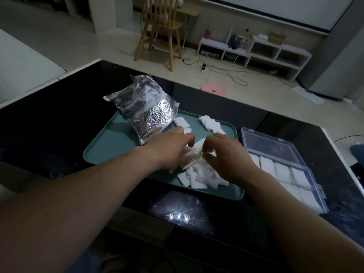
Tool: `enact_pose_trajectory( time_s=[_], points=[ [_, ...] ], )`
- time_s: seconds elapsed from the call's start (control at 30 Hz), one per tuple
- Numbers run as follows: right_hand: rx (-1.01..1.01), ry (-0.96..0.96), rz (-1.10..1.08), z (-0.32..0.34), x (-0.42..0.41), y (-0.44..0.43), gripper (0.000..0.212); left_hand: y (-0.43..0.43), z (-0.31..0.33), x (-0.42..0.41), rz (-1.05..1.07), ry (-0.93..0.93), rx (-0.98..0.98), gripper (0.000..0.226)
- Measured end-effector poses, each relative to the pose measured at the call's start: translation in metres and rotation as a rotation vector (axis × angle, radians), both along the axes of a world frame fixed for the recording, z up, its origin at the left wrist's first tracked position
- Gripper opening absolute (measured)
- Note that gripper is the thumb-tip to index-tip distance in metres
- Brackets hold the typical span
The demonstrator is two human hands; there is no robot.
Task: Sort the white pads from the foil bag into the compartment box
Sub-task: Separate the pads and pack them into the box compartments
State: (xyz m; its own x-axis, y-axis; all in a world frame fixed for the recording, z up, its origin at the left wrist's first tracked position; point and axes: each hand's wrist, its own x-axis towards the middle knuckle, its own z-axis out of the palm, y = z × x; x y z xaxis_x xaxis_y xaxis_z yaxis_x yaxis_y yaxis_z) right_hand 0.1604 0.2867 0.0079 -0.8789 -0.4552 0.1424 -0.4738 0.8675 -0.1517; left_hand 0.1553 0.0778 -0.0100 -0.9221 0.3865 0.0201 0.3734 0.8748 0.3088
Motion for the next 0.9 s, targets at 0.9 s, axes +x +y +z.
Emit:
enact_pose_trajectory(
  time_s=[0.9],
  points=[
    [-0.301, -0.037, -0.109, 0.000, -0.003, 0.000, 0.017, 0.012, 0.016, -0.004, 0.084, 0.057, 0.309, 0.009]
  ],
)
